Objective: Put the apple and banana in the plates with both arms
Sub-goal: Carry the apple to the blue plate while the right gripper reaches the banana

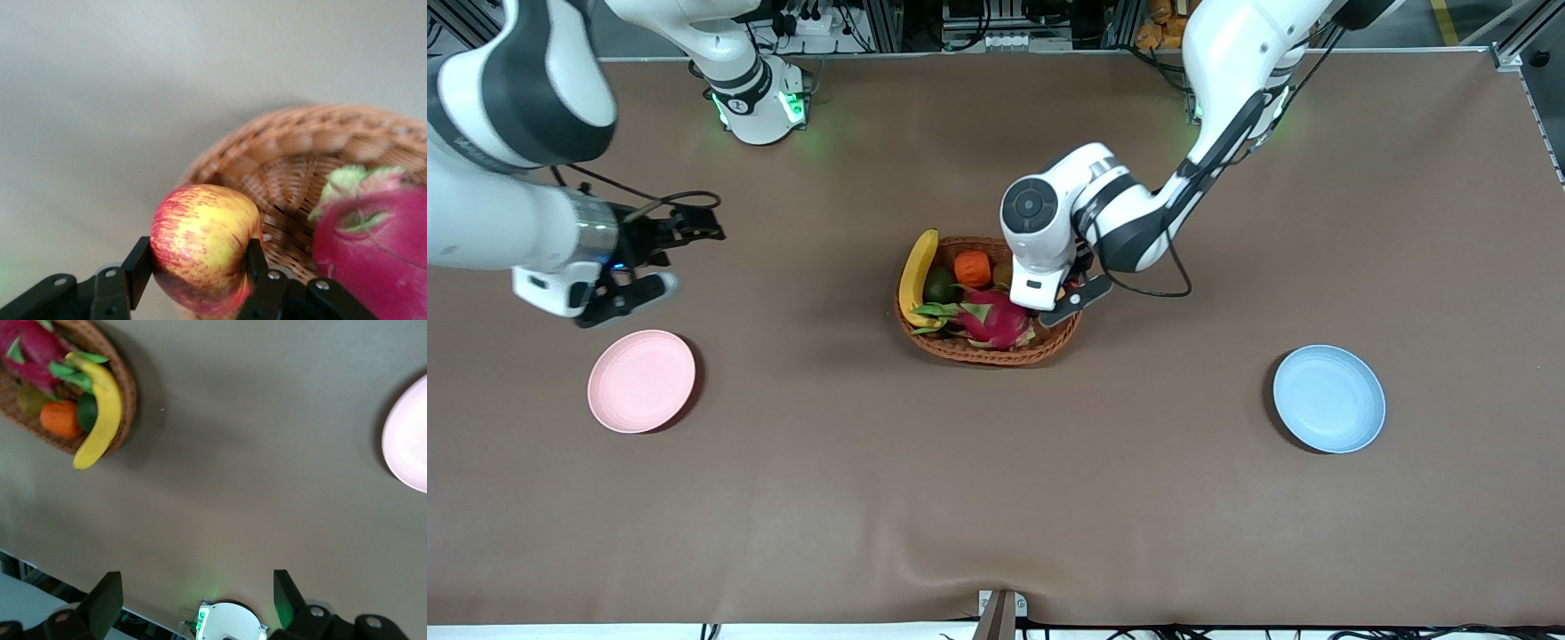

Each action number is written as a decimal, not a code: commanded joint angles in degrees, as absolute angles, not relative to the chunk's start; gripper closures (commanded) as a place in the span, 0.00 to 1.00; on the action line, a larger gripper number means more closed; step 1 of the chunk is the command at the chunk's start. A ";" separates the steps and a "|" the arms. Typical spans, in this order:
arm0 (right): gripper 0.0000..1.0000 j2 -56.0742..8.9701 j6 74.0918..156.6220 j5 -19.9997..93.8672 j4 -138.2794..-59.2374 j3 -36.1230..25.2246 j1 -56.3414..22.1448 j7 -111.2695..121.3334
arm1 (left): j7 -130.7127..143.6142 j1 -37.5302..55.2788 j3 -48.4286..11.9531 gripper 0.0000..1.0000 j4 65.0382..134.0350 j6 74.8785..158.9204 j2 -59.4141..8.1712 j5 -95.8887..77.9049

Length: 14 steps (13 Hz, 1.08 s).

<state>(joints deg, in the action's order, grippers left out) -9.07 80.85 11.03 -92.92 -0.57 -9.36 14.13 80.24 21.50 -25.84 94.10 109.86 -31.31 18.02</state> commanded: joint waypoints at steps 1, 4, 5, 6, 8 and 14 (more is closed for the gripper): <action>0.00 -8.44 80.42 11.95 -93.60 -0.97 -11.24 16.26 | 70.44 14.53 -26.36 1.00 94.66 105.48 -23.22 17.41; 0.00 -8.79 79.02 12.22 -94.30 -1.05 -13.70 16.61 | 53.15 4.35 -26.10 1.00 94.13 105.12 -20.57 16.17; 0.00 -8.79 78.67 12.22 -95.09 -0.97 -13.80 16.61 | 47.00 0.22 -26.10 1.00 94.39 105.12 -20.57 16.26; 0.00 -8.79 78.40 12.22 -95.88 -0.97 -13.89 16.52 | 41.54 -3.74 -26.10 1.00 94.31 105.47 -21.00 16.61; 0.00 -8.79 78.57 12.22 -97.03 -1.05 -14.41 16.00 | 32.82 -10.87 -26.02 1.00 94.57 108.61 -22.84 16.79; 0.00 -11.51 88.30 14.14 -100.27 -1.05 -20.46 9.34 | 17.06 -24.25 -25.93 1.00 100.02 125.93 -30.48 17.14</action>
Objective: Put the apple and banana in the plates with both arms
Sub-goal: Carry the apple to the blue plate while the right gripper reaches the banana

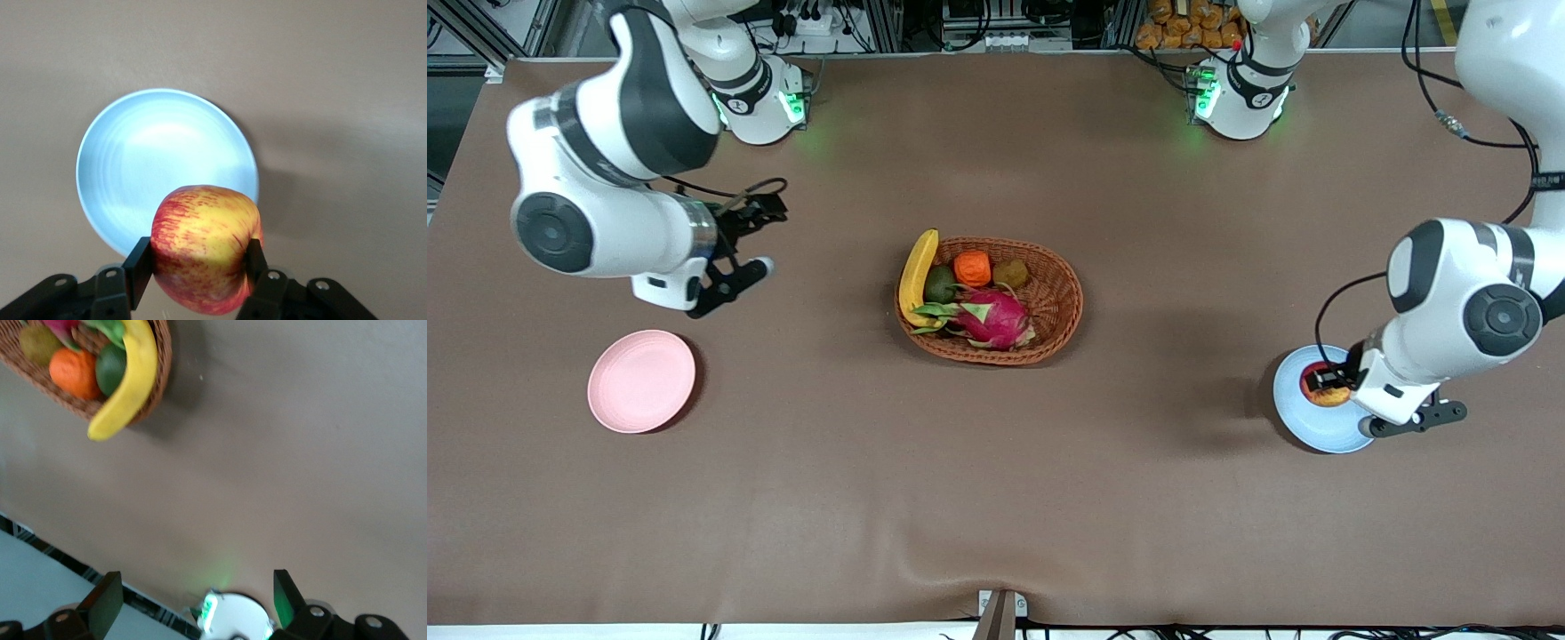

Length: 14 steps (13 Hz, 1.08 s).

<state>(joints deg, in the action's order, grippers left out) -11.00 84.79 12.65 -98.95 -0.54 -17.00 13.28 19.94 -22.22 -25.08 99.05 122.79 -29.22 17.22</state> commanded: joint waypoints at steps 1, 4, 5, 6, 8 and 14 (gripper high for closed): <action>0.00 -11.51 91.55 14.15 -102.28 -1.05 -22.04 6.79 | 16.96 -24.43 -25.84 1.00 100.11 127.69 -32.24 17.14; 0.00 -12.47 99.21 14.15 -105.20 -1.06 -23.12 1.70 | 16.96 -26.10 -25.66 1.00 100.11 131.73 -36.46 17.23; 0.00 -13.00 99.92 14.15 -105.12 -1.05 -23.29 -2.25 | 16.96 -26.28 -25.66 0.67 100.02 131.92 -37.00 17.75; 0.00 -13.79 100.54 14.24 -105.12 -1.05 -23.81 -5.94 | 16.96 -26.02 -25.66 0.01 100.02 131.92 -36.83 18.10; 0.00 -15.38 102.64 14.24 -105.20 -1.05 -27.31 -15.58 | 17.05 -26.19 -25.75 0.00 99.84 131.49 -35.25 18.46; 0.00 -21.70 112.94 14.06 -104.94 -1.14 -33.57 -36.36 | 16.88 -26.19 -30.22 0.00 96.87 117.46 -23.39 17.84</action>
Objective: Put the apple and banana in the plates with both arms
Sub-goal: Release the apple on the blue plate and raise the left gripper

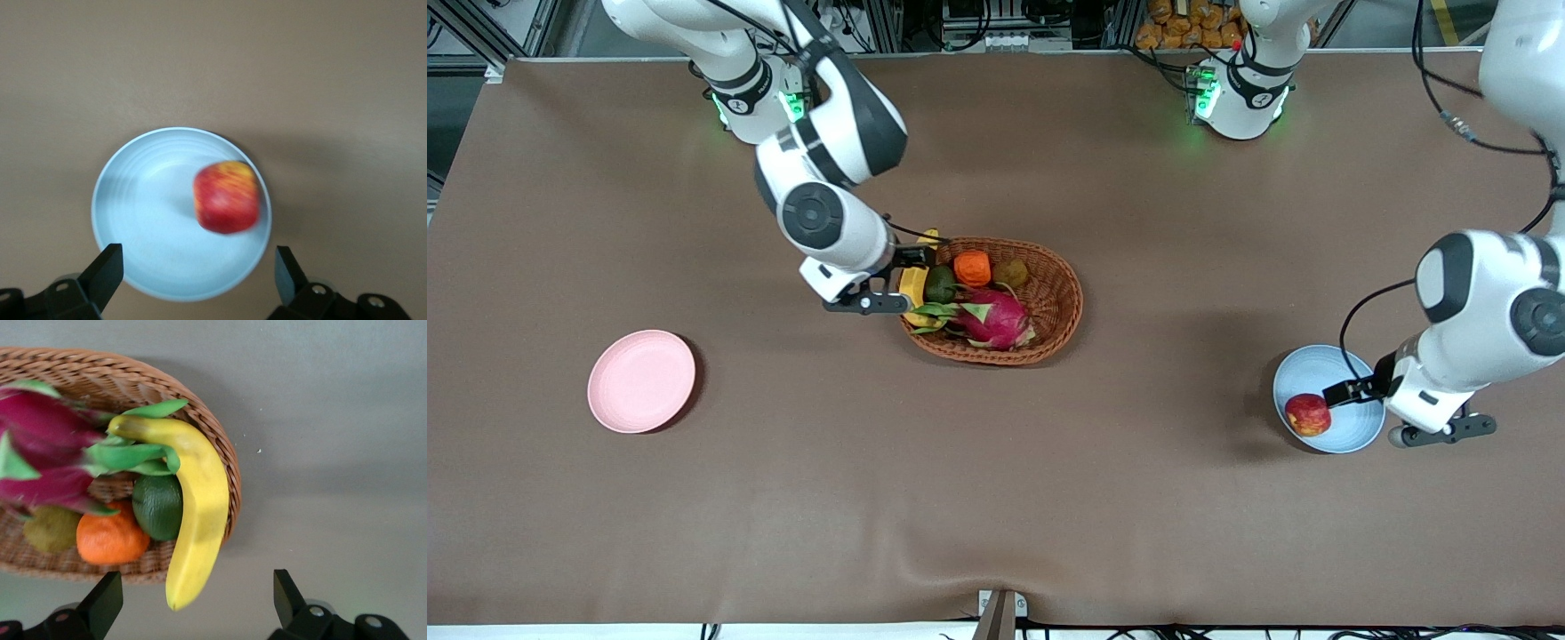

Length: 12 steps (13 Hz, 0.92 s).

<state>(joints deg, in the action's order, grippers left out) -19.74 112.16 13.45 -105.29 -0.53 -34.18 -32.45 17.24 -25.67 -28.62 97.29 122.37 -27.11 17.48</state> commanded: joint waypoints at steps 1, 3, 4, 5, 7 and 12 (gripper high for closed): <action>0.00 -22.58 113.64 14.15 -104.94 -1.14 -34.18 -37.26 | 16.88 -26.19 -31.10 0.00 94.33 113.94 -22.68 17.93; 0.00 -24.08 116.09 14.15 -105.20 -1.14 -35.68 -37.97 | 16.88 -26.19 -33.91 0.00 88.71 107.09 -20.84 18.02; 0.00 -24.87 116.45 14.06 -105.21 -1.14 -36.12 -37.97 | 16.18 -26.19 -34.97 0.00 86.42 103.92 -20.48 18.02; 0.00 -25.40 117.59 13.98 -105.21 -1.14 -36.30 -37.88 | 14.17 -26.28 -35.24 0.00 84.66 101.45 -19.87 17.67; 0.00 -25.75 120.22 13.89 -106.78 -1.14 -37.34 -37.53 | 10.65 -26.28 -35.42 0.00 80.62 96.18 -18.47 17.14; 0.14 -25.93 123.75 13.80 -109.42 -1.14 -37.62 -37.53 | 10.37 -26.28 -35.42 0.00 78.40 90.62 -14.86 14.24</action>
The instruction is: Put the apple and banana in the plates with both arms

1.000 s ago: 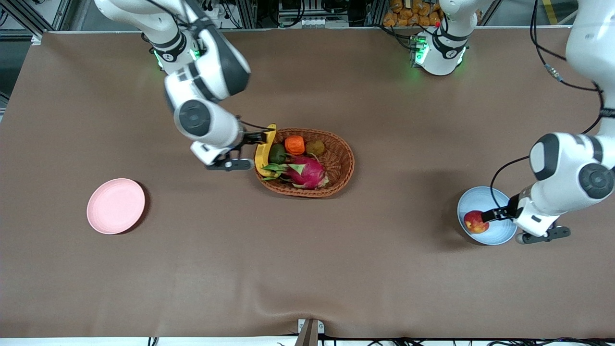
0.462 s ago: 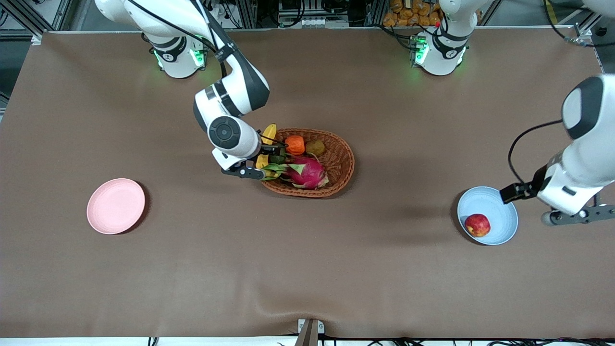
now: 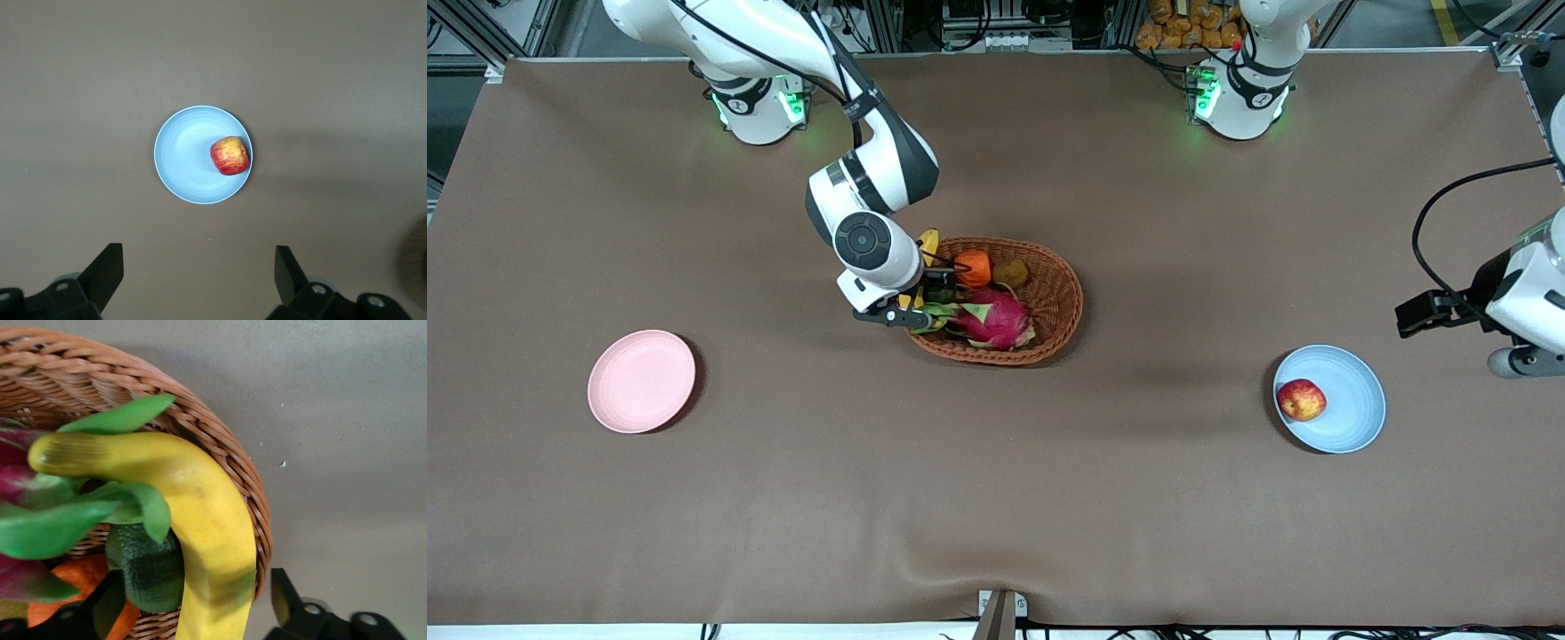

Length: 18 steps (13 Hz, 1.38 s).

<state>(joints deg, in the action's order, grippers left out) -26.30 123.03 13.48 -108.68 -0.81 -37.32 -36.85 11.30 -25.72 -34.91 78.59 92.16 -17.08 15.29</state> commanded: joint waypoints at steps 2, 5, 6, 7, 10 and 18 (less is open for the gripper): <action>0.56 -26.28 123.49 13.89 -109.51 -1.14 -37.27 -37.97 | 10.37 -26.10 -35.42 0.00 78.40 90.62 -14.68 14.50; 1.00 -26.10 123.40 14.24 -109.60 -1.06 -36.91 -40.41 | 10.55 -25.84 -35.51 0.00 78.49 90.62 -14.68 14.33; 1.00 -26.02 123.40 14.24 -109.60 -1.05 -36.91 -41.82 | 10.29 -25.84 -35.51 0.00 78.49 90.62 -14.59 14.33; 1.00 -25.67 123.14 14.24 -109.51 -1.14 -37.00 -42.10 | 10.20 -25.84 -35.51 0.00 78.49 90.62 -14.59 14.24; 1.00 -23.39 119.99 14.15 -109.08 -1.32 -36.83 -42.19 | 9.93 -25.32 -35.51 0.00 78.75 90.62 -12.24 13.80; 1.00 -15.83 115.23 11.44 -108.46 -2.81 -34.28 -41.92 | 5.72 5.06 1.27 0.00 84.70 89.03 -2.13 3.36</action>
